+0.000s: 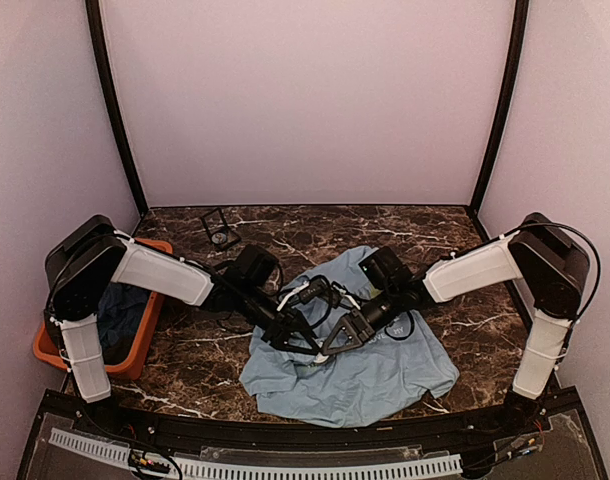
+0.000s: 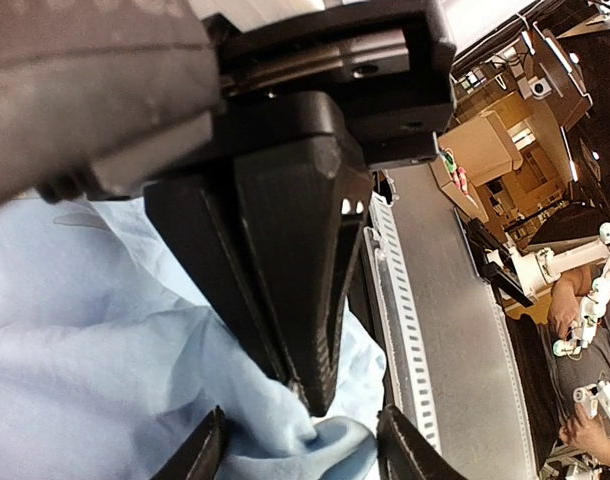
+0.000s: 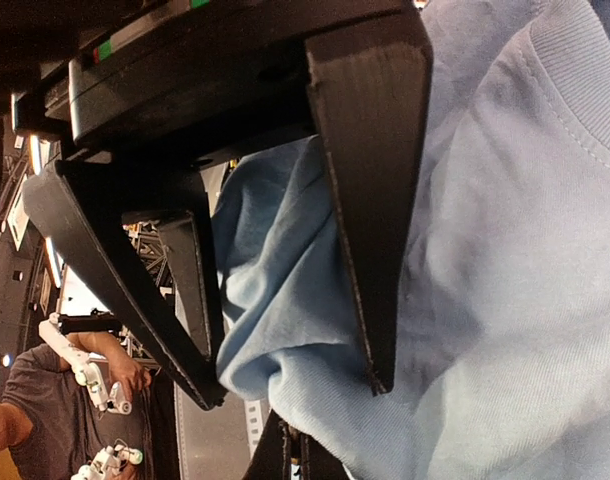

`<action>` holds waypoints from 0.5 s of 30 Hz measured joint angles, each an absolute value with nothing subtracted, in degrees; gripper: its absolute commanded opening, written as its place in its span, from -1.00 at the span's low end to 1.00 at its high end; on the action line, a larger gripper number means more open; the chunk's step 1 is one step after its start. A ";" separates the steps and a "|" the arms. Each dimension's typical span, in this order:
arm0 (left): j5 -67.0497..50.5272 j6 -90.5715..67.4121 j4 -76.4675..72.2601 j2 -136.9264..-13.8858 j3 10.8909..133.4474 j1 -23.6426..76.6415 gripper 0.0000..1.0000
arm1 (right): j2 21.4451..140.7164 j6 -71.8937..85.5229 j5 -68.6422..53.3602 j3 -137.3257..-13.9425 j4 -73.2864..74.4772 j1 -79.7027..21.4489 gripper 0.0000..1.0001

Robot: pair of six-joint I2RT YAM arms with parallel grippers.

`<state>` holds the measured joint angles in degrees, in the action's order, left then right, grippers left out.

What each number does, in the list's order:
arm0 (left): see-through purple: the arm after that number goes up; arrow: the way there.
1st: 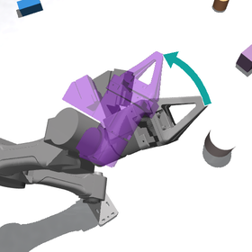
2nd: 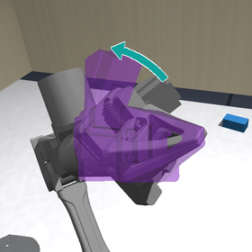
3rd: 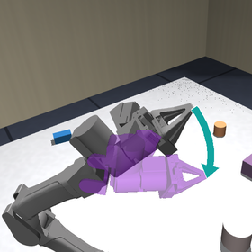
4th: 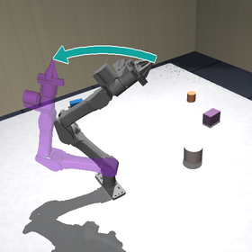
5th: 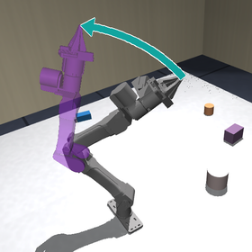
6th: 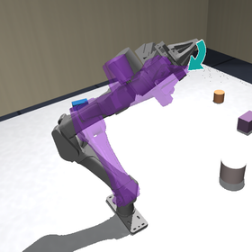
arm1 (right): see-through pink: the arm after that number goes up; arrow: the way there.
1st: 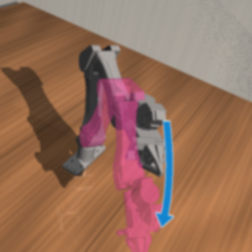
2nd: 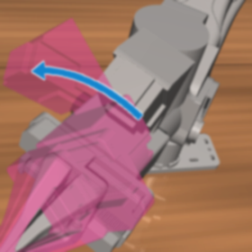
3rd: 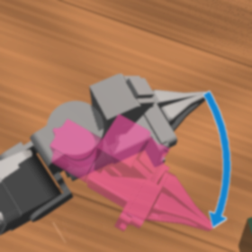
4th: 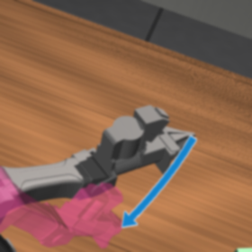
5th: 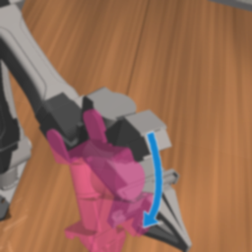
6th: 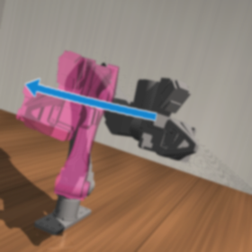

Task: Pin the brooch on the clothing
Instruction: Pin the brooch to the flattened clothing.

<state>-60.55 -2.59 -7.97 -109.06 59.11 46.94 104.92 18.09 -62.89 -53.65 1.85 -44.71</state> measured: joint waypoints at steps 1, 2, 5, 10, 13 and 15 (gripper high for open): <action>-60.55 -2.55 -7.86 -109.10 59.13 47.05 -0.07 | 104.92 18.09 -62.85 -53.71 1.98 -44.69 -1.00; -60.55 -2.50 -7.64 -109.10 59.13 47.16 -0.08 | 104.92 18.06 -62.78 -53.84 2.15 -44.66 -1.00; -60.53 -1.98 -6.96 -109.21 59.27 47.44 -0.11 | 104.92 18.06 -62.70 -54.22 2.61 -44.60 -1.00; -60.45 -1.32 -6.28 -109.54 59.86 47.53 -0.15 | 104.92 18.06 -62.67 -54.37 2.90 -44.58 -1.00; -60.40 -1.06 -6.13 -109.56 59.86 47.53 -0.07 | 104.92 18.06 -62.70 -54.37 2.96 -44.56 -1.00; -60.47 -0.91 -5.96 -109.56 59.88 47.53 0.04 | 104.92 18.04 -62.70 -54.37 3.03 -44.56 -1.00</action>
